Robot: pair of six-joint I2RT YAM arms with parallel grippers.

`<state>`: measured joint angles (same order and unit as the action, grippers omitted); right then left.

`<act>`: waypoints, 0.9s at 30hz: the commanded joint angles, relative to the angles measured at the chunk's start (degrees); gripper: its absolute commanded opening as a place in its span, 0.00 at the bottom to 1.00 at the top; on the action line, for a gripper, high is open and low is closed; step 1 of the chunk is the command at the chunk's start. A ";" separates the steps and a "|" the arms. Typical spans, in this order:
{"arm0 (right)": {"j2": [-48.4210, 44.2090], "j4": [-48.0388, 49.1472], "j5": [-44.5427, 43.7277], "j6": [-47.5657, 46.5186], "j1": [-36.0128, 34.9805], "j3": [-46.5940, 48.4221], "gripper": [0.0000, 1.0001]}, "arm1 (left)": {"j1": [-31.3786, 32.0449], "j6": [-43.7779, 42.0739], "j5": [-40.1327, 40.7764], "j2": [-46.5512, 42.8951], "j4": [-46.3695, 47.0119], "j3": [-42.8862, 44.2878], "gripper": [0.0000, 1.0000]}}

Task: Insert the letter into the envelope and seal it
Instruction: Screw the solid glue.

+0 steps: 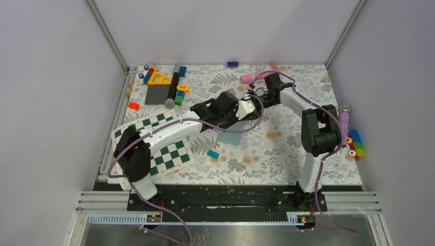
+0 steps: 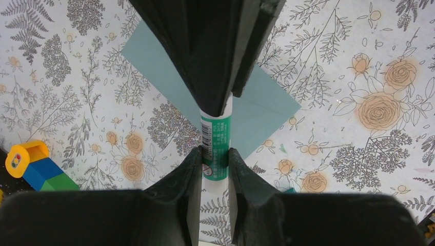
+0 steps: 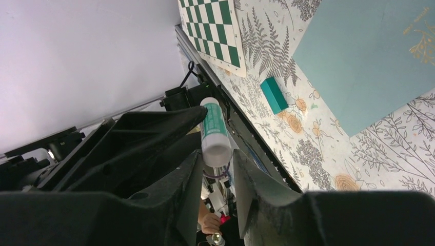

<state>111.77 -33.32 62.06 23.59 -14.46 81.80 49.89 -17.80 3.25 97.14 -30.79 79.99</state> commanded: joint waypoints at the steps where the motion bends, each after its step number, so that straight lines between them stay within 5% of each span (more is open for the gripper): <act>1: -3.22 -4.17 -1.51 -3.50 0.13 2.33 0.31 | -1.33 1.11 -1.28 -0.11 1.78 0.33 0.00; 11: -2.78 -3.97 -1.25 -3.32 0.13 3.26 0.34 | -1.55 1.49 -2.98 -0.29 1.69 0.40 0.00; 16: -2.27 -4.12 0.26 -4.50 0.13 3.82 0.17 | -1.78 1.58 -6.39 -0.35 1.10 0.60 0.00; 27: -2.61 -17.81 2.25 -29.90 0.13 10.04 0.12 | -10.27 5.46 -44.65 3.63 -6.64 5.44 0.00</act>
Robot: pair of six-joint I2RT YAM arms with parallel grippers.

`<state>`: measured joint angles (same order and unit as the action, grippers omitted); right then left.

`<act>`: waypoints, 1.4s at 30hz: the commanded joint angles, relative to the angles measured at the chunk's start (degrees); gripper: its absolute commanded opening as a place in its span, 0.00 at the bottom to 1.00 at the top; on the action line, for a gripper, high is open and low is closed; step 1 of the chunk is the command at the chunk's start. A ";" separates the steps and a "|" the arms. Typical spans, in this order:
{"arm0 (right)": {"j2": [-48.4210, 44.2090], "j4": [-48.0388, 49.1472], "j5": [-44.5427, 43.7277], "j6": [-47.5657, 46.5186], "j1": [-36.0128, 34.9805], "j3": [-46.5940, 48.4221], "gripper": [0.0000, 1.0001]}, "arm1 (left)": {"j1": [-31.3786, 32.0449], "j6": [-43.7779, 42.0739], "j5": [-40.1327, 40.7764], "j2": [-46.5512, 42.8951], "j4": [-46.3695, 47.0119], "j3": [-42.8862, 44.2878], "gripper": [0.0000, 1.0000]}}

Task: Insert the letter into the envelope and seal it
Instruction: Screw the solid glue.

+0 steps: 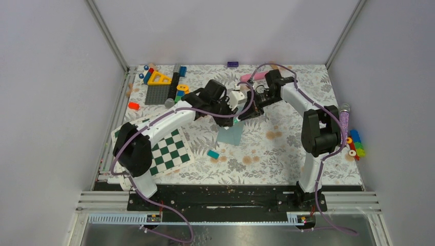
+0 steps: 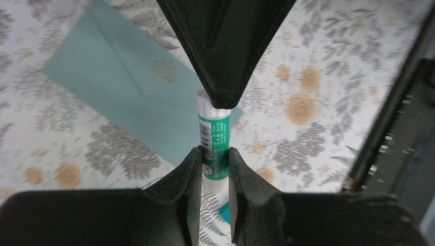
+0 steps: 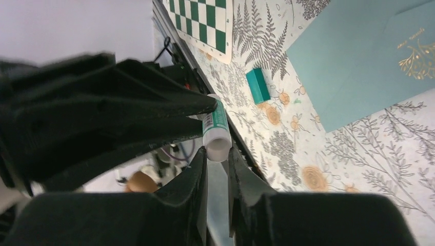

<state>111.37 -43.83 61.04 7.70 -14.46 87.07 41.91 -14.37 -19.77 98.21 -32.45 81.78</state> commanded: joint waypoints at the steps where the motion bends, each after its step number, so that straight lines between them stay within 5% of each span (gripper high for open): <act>1: -2.21 -9.44 3.30 -17.08 0.13 5.62 0.12 | -3.02 2.39 -24.74 3.12 -5.14 3.88 0.00; 12: -3.44 -26.71 3.83 -44.82 0.13 9.16 0.23 | -6.05 5.71 -48.06 8.45 -5.71 4.66 0.00; 16: -5.29 -28.33 2.17 -50.33 0.13 8.57 0.36 | -6.43 7.42 -54.00 10.06 -4.91 4.87 0.00; 26: -6.29 -20.22 -1.36 -33.70 0.13 5.60 0.63 | -9.65 16.75 -46.70 6.38 6.94 -0.66 0.00; 38: -6.43 -14.62 0.73 -28.74 -2.88 2.73 0.63 | -9.65 16.82 -47.53 6.00 6.87 -0.13 0.00; 42: -5.54 -14.70 2.35 -28.56 -2.94 3.58 0.54 | -9.65 16.51 -47.54 5.01 6.87 -0.68 0.00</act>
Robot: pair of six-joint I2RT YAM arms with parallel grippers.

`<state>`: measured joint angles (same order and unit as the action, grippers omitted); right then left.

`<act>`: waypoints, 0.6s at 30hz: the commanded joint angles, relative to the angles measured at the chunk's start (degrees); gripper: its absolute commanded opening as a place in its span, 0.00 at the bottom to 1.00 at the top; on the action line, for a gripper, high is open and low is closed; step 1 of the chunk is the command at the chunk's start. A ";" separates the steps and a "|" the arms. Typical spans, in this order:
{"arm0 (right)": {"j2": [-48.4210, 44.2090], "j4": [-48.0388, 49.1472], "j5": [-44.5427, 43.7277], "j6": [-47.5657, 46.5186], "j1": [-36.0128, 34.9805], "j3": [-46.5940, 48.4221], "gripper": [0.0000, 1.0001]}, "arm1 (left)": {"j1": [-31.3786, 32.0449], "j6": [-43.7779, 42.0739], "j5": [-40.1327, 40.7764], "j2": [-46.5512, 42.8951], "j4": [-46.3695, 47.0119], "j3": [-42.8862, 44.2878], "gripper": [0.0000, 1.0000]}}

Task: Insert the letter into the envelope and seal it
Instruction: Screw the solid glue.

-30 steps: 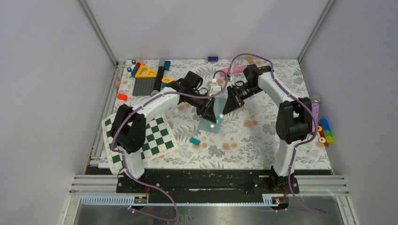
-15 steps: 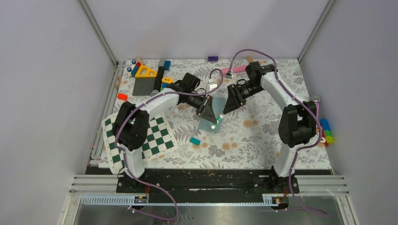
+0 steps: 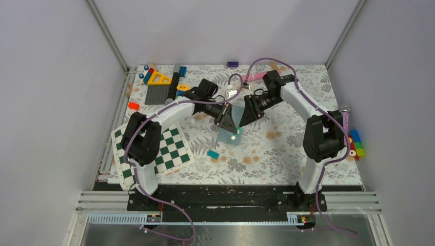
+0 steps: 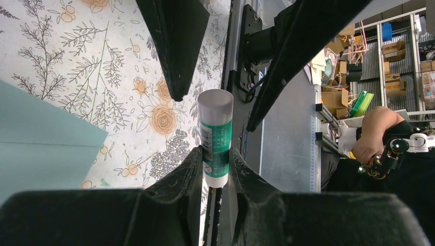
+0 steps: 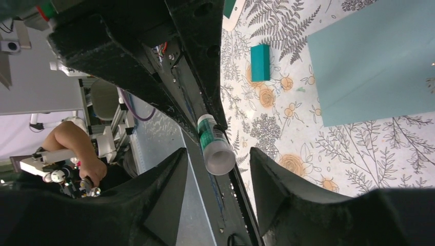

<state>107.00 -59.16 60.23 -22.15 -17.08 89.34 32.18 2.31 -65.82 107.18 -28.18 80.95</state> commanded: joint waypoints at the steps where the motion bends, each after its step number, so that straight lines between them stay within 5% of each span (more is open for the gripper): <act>1: -0.99 0.56 3.63 1.40 -0.28 1.34 0.50 | 0.07 -0.27 -1.50 -4.07 2.61 0.06 0.00; 8: -0.51 0.36 5.40 1.90 -0.24 1.27 0.35 | 0.07 -0.11 -1.77 -4.11 2.61 0.25 0.00; 18: 0.13 0.40 5.72 4.68 -0.28 2.56 0.40 | 0.06 -0.02 -1.08 -4.60 2.65 0.09 0.00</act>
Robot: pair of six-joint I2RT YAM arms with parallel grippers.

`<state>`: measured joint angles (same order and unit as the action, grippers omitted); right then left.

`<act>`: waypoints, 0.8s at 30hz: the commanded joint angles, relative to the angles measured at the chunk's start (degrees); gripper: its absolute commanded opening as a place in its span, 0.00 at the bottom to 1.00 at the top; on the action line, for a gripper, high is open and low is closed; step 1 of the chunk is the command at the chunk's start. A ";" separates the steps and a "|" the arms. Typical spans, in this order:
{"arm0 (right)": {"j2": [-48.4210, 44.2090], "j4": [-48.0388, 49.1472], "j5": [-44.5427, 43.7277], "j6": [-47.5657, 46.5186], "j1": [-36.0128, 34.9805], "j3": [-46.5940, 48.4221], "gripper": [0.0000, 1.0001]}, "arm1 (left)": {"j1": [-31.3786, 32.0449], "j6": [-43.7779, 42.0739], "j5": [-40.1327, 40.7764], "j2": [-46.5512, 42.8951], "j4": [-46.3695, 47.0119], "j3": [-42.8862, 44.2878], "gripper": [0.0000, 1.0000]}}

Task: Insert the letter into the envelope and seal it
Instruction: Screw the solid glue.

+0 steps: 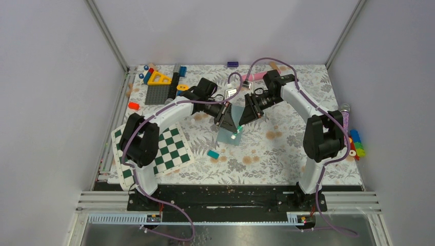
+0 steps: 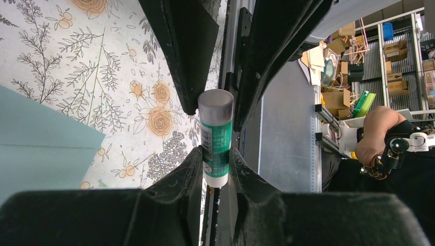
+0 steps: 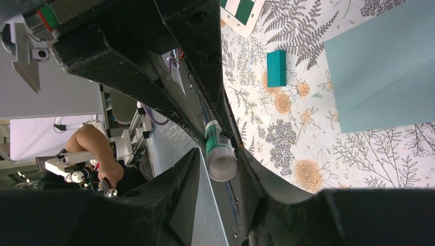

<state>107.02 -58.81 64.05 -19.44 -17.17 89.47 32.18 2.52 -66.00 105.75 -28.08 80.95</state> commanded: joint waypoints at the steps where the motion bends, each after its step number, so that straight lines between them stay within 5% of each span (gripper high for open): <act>1: 0.10 0.09 1.68 2.29 -0.22 2.42 0.40 | 0.07 -0.24 -0.89 -3.23 2.54 0.04 0.00; 24: 0.37 -2.67 0.13 -1.37 -1.30 0.55 0.38 | -0.02 0.81 -0.03 -3.13 3.99 -0.18 0.00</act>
<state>107.09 -59.57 63.53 -19.25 -17.76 89.38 32.18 3.33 -65.76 105.36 -26.63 80.95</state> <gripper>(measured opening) 0.405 0.194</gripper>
